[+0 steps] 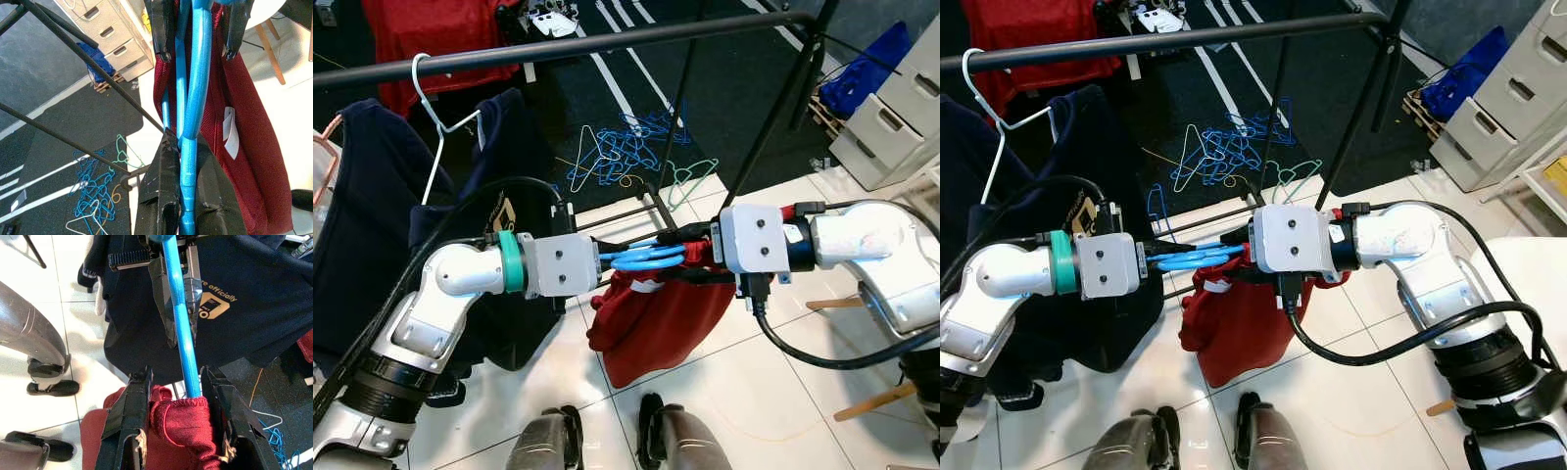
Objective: Hang hanger
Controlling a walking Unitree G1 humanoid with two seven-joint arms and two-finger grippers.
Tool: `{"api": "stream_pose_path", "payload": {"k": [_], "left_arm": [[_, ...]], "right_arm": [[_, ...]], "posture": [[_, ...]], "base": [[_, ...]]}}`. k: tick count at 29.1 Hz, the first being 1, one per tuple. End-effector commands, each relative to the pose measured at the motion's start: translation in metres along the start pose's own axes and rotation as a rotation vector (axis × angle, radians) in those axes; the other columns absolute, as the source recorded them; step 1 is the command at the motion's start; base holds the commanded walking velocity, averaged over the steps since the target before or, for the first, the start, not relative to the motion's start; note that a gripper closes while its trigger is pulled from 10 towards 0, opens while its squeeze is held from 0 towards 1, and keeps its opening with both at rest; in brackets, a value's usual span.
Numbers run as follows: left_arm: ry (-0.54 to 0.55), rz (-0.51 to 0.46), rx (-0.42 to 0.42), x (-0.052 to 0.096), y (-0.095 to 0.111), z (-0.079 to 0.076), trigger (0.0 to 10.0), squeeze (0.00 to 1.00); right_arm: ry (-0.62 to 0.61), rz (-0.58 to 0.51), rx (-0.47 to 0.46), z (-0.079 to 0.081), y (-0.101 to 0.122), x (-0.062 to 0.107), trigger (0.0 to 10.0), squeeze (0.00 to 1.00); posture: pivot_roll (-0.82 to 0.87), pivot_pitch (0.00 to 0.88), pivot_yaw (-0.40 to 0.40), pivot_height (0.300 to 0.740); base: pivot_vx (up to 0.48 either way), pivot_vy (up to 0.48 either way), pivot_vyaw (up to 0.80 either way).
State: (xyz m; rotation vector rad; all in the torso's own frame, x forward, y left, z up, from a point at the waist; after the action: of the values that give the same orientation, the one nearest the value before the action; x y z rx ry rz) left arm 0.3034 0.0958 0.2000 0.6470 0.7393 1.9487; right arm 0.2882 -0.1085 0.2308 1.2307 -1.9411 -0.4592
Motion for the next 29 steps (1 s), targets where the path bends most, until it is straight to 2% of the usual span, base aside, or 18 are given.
{"api": "stream_pose_path", "payload": {"k": [1, 5, 9, 10, 18, 19, 25, 29], "left_arm": [[0.008, -0.096, -0.055, -0.003, 0.021, 0.005, 10.0, 0.0], [0.011, -0.099, -0.061, -0.004, 0.022, 0.006, 10.0, 0.0], [0.015, -0.104, -0.069, -0.004, 0.023, 0.009, 10.0, 0.0], [0.013, -0.104, -0.071, -0.004, 0.023, 0.008, 10.0, 0.0], [0.008, -0.101, -0.075, -0.004, 0.022, 0.005, 10.0, 0.0], [0.006, -0.102, -0.074, -0.005, 0.022, 0.005, 10.0, 0.0], [0.006, -0.103, -0.073, -0.005, 0.022, 0.004, 10.0, 0.0], [0.006, -0.103, -0.069, -0.006, 0.022, 0.003, 10.0, 0.0]], "right_arm": [[0.088, -0.021, -0.006, 0.014, -0.001, -0.008, 0.0, 0.0], [0.076, -0.026, -0.004, 0.013, -0.001, -0.007, 0.0, 0.0], [0.056, 0.012, 0.048, 0.009, -0.003, -0.005, 0.0, 0.0], [0.043, 0.041, 0.074, 0.007, -0.005, -0.004, 10.0, 0.0], [0.007, 0.075, 0.123, 0.0, -0.003, 0.0, 10.0, 0.0], [0.013, 0.078, 0.133, -0.001, 0.0, 0.002, 10.0, 1.0], [0.021, 0.075, 0.143, -0.003, 0.004, 0.004, 10.0, 1.0], [0.03, 0.046, 0.152, -0.009, 0.016, 0.009, 10.0, 1.0]], "posture": [[-0.14, 0.106, 0.032, 0.74], [-0.14, 0.104, 0.033, 0.74], [-0.14, 0.103, 0.034, 0.74], [-0.14, 0.1, 0.033, 0.74], [-0.15, 0.099, 0.035, 0.74], [-0.15, 0.098, 0.033, 0.74], [-0.15, 0.098, 0.032, 0.74], [-0.15, 0.102, 0.028, 0.74]], "base": [[0.0, 0.0, 0.0], [0.0, 0.0, 0.0], [0.0, 0.0, 0.0], [0.0, 0.0, 0.0], [0.0, 0.0, 0.0], [0.0, 0.0, 0.0], [0.0, 0.0, 0.0], [0.0, 0.0, 0.0]]}}
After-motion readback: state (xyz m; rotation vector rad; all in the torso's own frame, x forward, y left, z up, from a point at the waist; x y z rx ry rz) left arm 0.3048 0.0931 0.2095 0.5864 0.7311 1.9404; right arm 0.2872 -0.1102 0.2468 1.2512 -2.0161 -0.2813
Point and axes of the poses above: a point about 5 cm out from each wrist's last joint towards the gripper, its own x axis pointing back from the gripper into the wrist, its own y axis along the axis of the wrist's last joint, z = x × y, the point moved 3 cm from there along -x, pointing out of the wrist towards the gripper, and after that the axes turned 3 degrees about x, right-handed, at the moved point
